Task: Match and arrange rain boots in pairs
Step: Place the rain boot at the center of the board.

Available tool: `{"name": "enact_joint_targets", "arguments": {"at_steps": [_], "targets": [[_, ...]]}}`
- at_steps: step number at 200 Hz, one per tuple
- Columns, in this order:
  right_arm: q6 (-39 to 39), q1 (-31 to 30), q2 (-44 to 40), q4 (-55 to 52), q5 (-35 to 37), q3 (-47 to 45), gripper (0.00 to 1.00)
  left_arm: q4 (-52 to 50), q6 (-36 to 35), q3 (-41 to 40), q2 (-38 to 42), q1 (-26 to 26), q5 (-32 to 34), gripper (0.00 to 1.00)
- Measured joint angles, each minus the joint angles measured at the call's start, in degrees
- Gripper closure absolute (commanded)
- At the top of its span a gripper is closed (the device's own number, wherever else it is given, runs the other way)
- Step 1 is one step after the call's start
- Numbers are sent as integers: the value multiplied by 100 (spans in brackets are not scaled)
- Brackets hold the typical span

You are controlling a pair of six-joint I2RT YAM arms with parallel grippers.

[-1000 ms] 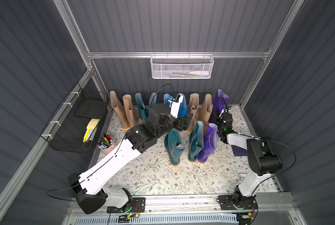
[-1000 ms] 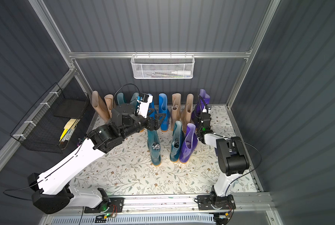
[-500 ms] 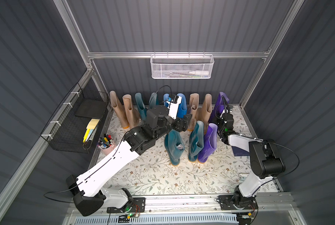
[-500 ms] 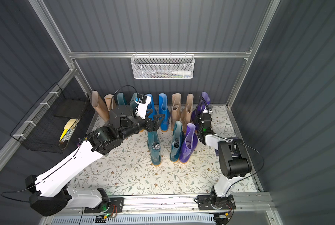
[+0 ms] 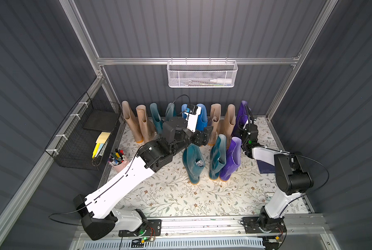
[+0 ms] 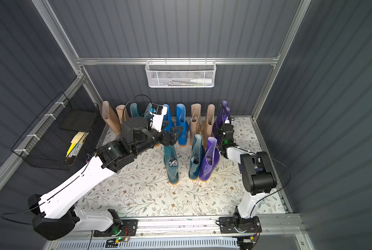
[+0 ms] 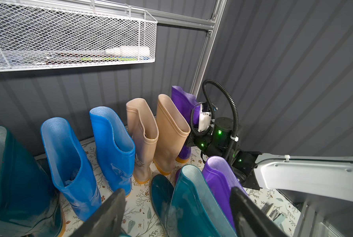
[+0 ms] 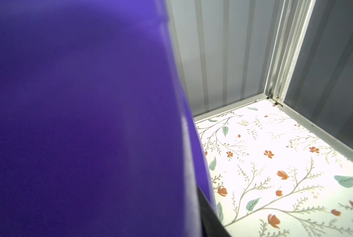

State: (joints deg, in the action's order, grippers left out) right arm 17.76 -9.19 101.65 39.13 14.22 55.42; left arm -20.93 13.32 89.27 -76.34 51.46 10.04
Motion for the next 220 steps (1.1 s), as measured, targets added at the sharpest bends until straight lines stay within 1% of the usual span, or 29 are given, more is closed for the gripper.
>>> {"name": "enact_joint_targets", "arguments": {"at_steps": [25,48,71,143,181,220], "targets": [[33,-2,-44,-15,-48,-52,42,-2,-2,0,0,0,0,16],[35,-2,-282,-166,-103,-247,35,-46,-26,0,0,0,-20,14],[79,-2,-667,-422,-138,-426,30,-90,-90,0,0,0,-111,12],[280,-2,-1864,-1259,-295,-658,20,-151,-190,0,0,0,-476,11],[334,-2,-2542,-2072,-339,-680,17,-306,-245,0,-2,0,-520,12],[372,-2,-3445,-3029,-378,-671,14,-487,-337,0,-33,0,-579,12]]}}
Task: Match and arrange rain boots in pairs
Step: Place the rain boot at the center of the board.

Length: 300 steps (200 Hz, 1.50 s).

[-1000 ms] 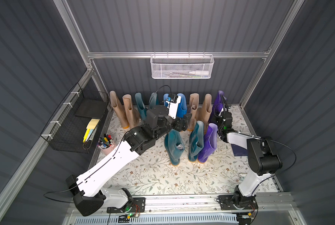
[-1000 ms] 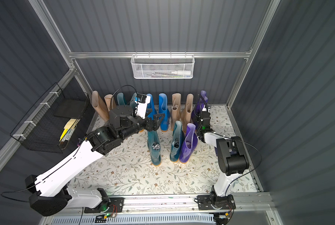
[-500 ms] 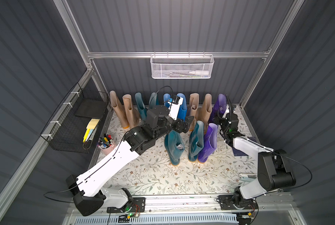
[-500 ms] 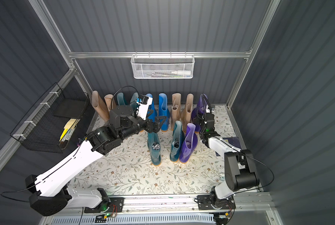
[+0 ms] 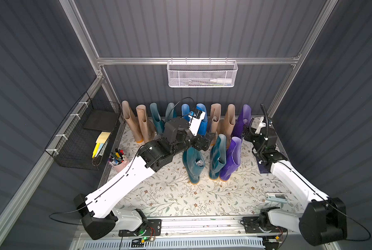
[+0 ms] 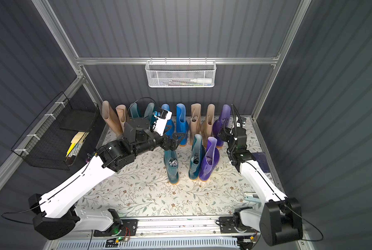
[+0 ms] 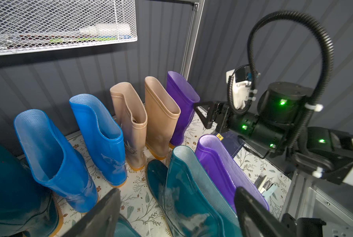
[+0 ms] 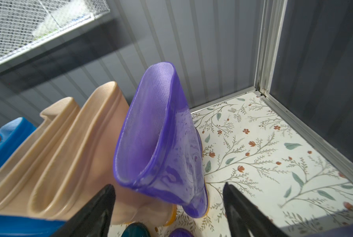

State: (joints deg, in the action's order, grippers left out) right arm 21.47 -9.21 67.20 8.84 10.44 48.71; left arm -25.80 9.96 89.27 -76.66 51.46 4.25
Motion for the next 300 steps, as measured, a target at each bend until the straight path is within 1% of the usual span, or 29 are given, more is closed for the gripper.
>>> {"name": "enact_joint_targets", "arguments": {"at_steps": [37,61,85,123,147,183,234,270,300], "targets": [[-31,0,-667,-1019,-243,328,11,-17,-195,-4,-44,0,-175,12],[-50,0,-839,-1740,-483,686,10,-17,-361,-83,-50,0,-275,12],[57,-15,-994,-2575,-833,1023,9,-20,-385,-188,-87,2,-398,12],[254,-107,-1480,-3598,-1322,1150,7,201,-380,-647,-94,105,-603,12],[369,-205,-1593,-4142,-1624,1329,6,275,-378,-745,-186,146,-688,12],[516,-579,-1615,-4551,-1860,1497,6,356,-372,-782,-278,177,-715,12],[767,-1198,-1443,-4660,-1851,1364,7,450,-328,-1027,-275,179,-704,12],[914,-1604,-1204,-4664,-1545,1233,9,533,-273,-1128,-229,192,-684,11],[986,-1786,-1161,-4715,-1250,1196,16,531,-269,-1231,-175,192,-658,11]]}}
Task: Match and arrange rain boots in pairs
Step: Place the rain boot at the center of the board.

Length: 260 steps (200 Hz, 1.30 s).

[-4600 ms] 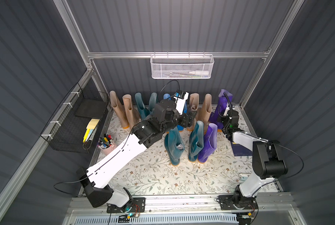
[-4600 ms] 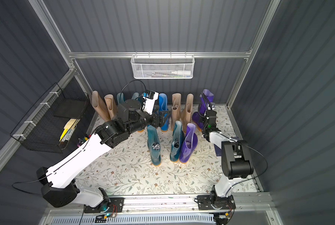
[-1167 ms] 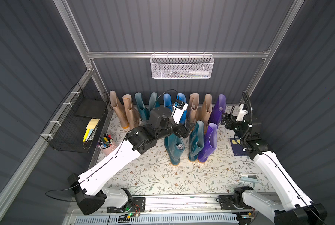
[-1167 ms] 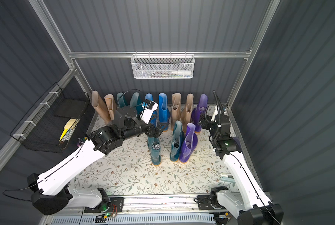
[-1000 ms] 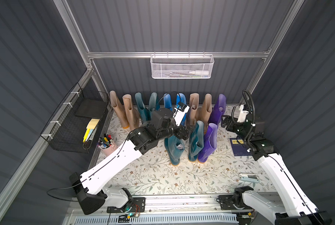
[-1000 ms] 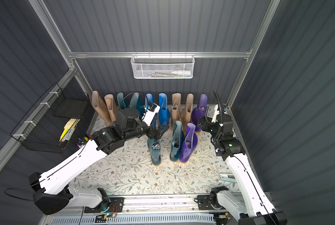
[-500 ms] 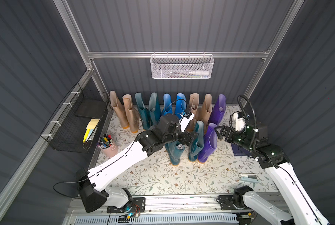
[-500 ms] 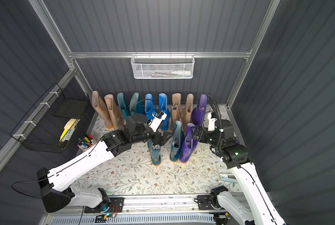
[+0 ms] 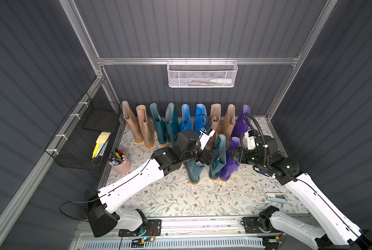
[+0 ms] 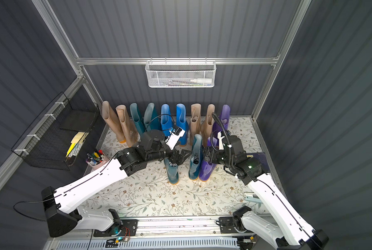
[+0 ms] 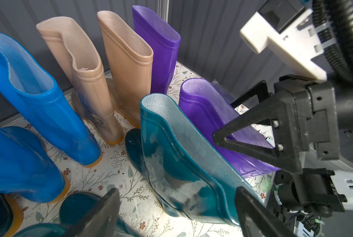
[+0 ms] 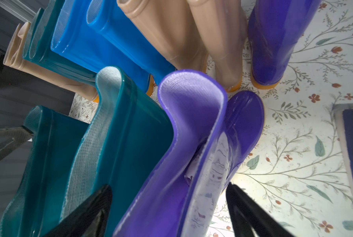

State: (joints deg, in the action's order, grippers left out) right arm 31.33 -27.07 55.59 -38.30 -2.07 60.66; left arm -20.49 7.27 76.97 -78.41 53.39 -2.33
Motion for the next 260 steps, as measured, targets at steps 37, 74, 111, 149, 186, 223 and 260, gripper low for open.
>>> {"name": "enact_joint_targets", "arguments": {"at_steps": [37,74,111,149,186,223,260], "targets": [[61,-210,170,-125,404,0,24,-2,11,0,17,0,17,11],[87,-310,221,-210,660,0,37,-2,44,-31,96,0,42,10],[66,-361,348,-203,734,0,72,-2,46,-68,162,9,85,10],[160,-363,251,-162,745,-11,91,2,70,-120,192,11,87,10],[118,-363,142,-227,802,-15,100,0,87,-129,192,11,85,10],[116,-363,-122,-363,852,-98,100,4,85,-129,219,11,83,9],[98,-367,-264,-575,905,-98,100,4,87,-129,221,11,81,9]]}}
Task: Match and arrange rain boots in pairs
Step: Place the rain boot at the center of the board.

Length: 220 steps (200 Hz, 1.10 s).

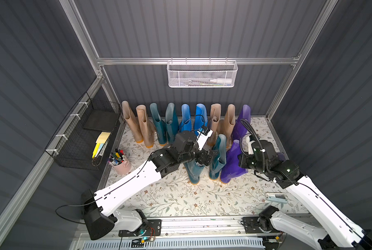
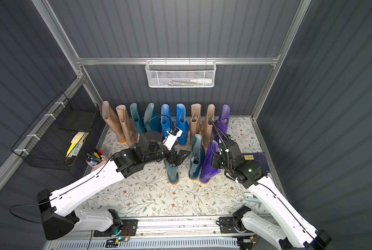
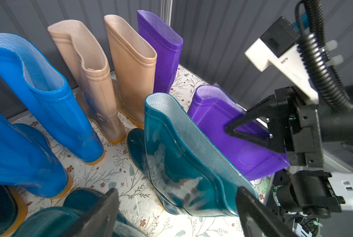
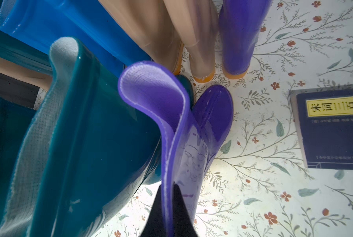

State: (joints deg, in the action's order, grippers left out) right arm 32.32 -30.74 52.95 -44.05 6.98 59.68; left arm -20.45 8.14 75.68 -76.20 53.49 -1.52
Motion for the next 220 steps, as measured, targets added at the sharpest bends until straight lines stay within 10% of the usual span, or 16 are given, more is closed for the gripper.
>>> {"name": "enact_joint_targets", "arguments": {"at_steps": [137,220], "targets": [[-306,116,-695,-828,719,271,100,28,0,0,0,0,-4,8],[-992,1991,-516,-647,42,376,100,35,20,0,15,0,-44,8]]}}
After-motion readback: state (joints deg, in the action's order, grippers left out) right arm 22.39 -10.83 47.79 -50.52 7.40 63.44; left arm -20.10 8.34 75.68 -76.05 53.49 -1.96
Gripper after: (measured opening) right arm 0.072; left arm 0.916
